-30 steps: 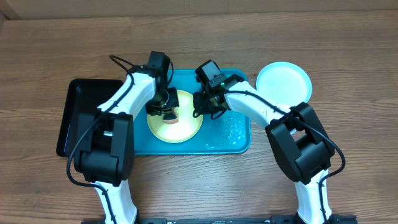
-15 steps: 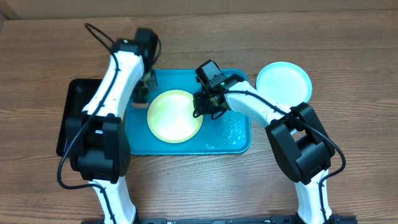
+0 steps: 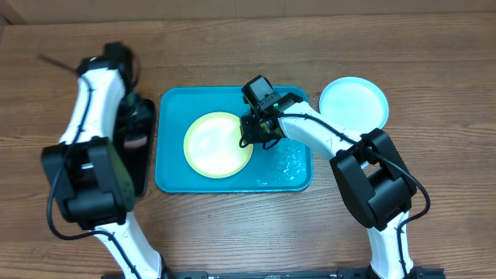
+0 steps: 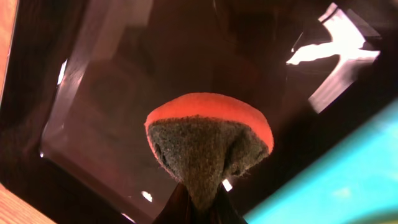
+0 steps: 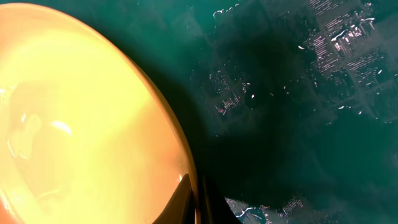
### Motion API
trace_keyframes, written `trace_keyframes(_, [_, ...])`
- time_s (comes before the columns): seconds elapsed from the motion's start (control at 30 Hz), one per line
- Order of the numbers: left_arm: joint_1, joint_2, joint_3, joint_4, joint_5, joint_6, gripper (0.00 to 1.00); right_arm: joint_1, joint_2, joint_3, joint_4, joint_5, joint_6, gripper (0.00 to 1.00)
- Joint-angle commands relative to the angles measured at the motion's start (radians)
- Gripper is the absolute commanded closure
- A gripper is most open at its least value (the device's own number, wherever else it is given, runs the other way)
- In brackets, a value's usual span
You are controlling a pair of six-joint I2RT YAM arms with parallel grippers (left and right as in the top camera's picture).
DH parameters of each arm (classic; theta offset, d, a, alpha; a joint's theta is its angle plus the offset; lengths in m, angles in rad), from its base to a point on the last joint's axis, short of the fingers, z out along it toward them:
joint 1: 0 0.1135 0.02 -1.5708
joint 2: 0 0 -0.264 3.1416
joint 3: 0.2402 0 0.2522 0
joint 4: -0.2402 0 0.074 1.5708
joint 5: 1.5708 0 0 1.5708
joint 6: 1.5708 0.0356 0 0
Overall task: Clean dirty plates on tray and stack at the side
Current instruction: 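Drop the sponge into the black tray with the left gripper, then lift the yellow plate with the right gripper onto the plate stack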
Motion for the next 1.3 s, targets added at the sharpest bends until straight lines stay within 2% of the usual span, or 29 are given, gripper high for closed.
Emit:
trace_keyframes(0.0, [0.051, 0.001, -0.074, 0.022, 0.042, -0.019, 0.96, 0.021, 0.016, -0.001, 0.002, 0.024, 0.005, 0.96])
trace_keyframes(0.17, [0.108, 0.001, -0.166, 0.124, 0.066, -0.019, 0.96, 0.021, 0.016, -0.001, -0.006, 0.024, 0.005, 0.96])
trace_keyframes(0.2, [0.116, 0.001, -0.174, 0.131, 0.066, -0.019, 0.92, 0.021, 0.016, -0.001, -0.011, 0.024, 0.005, 0.96])
trace_keyframes(0.27, [0.130, 0.001, -0.177, 0.133, 0.074, -0.020, 0.72, 0.021, 0.016, 0.000, -0.024, 0.023, 0.005, 0.96])
trace_keyframes(0.33, [0.142, 0.000, -0.167, 0.134, 0.082, -0.019, 0.66, 0.021, 0.016, 0.006, -0.035, 0.024, 0.005, 0.96])
trace_keyframes(0.47, [0.164, 0.000, -0.101, 0.067, 0.082, -0.019, 0.63, 0.021, 0.014, 0.050, -0.084, 0.027, -0.003, 0.96])
trace_keyframes(0.6, [0.185, 0.000, 0.042, -0.066, 0.143, -0.019, 0.67, 0.023, 0.006, 0.146, -0.171, 0.083, -0.050, 0.96])
trace_keyframes(0.77, [0.201, -0.004, 0.215, -0.189, 0.236, 0.011, 0.70, 0.049, 0.001, 0.346, -0.365, 0.278, -0.083, 0.96])
trace_keyframes(0.83, [0.202, -0.004, 0.254, -0.202, 0.272, 0.026, 0.68, 0.065, 0.001, 0.463, -0.463, 0.362, -0.084, 0.96])
trace_keyframes(0.87, [0.202, -0.004, 0.259, -0.201, 0.278, 0.026, 0.60, 0.070, 0.001, 0.492, -0.486, 0.387, -0.084, 0.96])
trace_keyframes(0.93, [0.201, -0.004, 0.258, -0.199, 0.280, 0.026, 0.00, 0.087, 0.001, 0.583, -0.563, 0.484, -0.086, 0.96])
trace_keyframes(1.1, [0.201, -0.003, 0.255, -0.188, 0.278, 0.026, 0.00, 0.146, 0.001, 0.739, -0.714, 0.774, -0.098, 0.96])
trace_keyframes(1.27, [0.201, -0.003, 0.255, -0.188, 0.278, 0.026, 0.00, 0.209, 0.000, 0.797, -0.828, 1.001, -0.283, 0.96])
